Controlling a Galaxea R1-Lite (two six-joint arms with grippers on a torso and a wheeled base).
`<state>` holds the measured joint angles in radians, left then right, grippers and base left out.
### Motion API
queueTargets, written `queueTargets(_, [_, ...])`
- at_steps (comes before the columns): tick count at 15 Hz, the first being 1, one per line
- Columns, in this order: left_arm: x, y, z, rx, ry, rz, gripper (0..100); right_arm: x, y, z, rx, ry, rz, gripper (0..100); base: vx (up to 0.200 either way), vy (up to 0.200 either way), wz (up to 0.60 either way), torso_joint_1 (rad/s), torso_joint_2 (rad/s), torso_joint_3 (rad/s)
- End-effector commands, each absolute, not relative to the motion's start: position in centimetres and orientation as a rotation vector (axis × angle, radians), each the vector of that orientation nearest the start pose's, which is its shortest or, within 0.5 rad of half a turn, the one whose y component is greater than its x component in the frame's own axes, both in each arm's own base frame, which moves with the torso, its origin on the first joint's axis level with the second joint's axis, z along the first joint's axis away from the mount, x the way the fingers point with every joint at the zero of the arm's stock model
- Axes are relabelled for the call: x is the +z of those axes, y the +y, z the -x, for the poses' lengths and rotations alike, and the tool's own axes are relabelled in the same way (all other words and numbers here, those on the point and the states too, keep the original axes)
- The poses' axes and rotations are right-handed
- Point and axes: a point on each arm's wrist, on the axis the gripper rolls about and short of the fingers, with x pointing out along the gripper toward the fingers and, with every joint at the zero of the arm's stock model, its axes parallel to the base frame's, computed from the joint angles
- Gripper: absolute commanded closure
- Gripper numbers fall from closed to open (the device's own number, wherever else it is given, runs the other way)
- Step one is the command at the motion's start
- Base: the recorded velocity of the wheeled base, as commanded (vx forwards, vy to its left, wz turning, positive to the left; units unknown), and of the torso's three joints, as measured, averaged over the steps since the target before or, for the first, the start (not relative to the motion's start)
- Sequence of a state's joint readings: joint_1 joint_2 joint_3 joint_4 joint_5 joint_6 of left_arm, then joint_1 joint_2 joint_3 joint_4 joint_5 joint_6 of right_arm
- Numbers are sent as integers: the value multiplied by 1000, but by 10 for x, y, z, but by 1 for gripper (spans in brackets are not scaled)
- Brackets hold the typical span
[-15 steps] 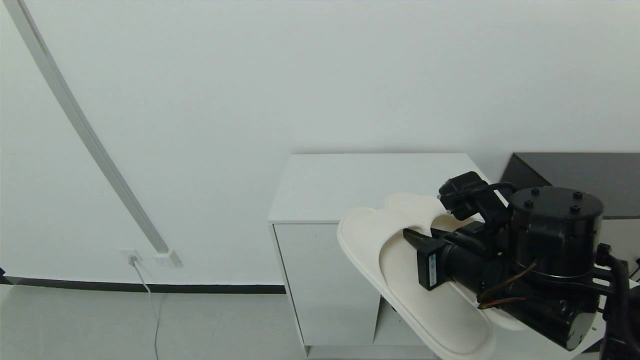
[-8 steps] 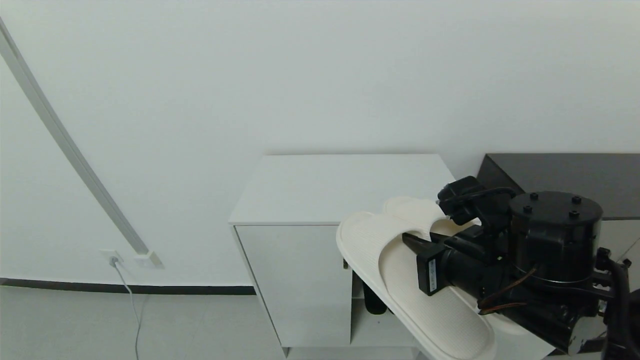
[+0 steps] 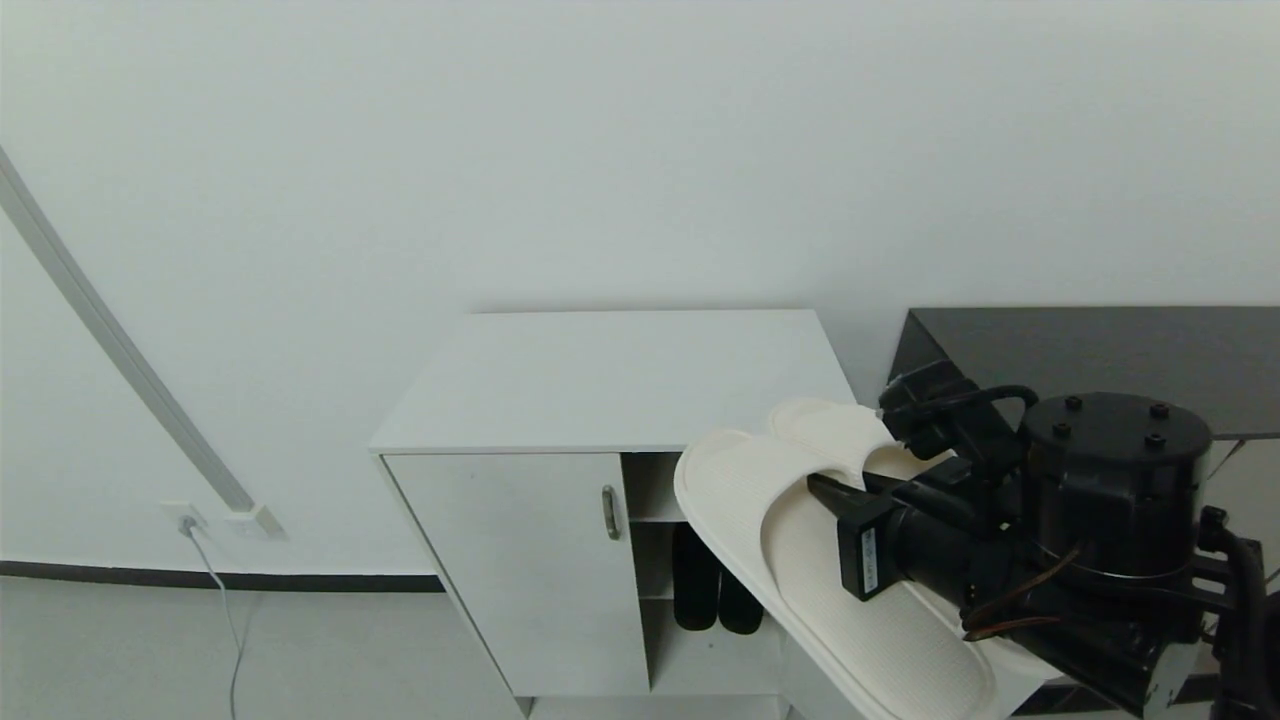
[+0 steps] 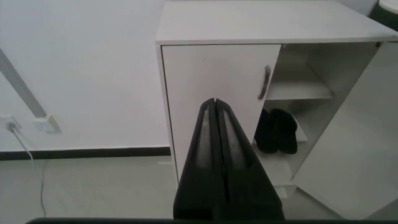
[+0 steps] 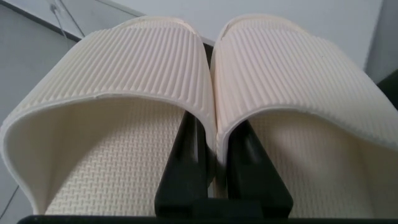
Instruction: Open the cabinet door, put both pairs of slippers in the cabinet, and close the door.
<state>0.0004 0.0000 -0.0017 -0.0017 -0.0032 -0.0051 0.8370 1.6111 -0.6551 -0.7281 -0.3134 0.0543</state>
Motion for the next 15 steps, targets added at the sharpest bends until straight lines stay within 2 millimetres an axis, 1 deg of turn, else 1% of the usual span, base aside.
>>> queueTargets(1, [76,0,23,-3,-2,6,100,176,198,-188,515,210,75,100,0,0,0,0,0,0])
queueTargets(14, [76,0,23,-3,-2,8,100,173,199,-185,531,218,81,100,0,0,0,0,0,0])
queueTargets(15, [76,0,23,-3,-2,8,100,172,199,-184,533,221,83,100,0,0,0,-124,276,149])
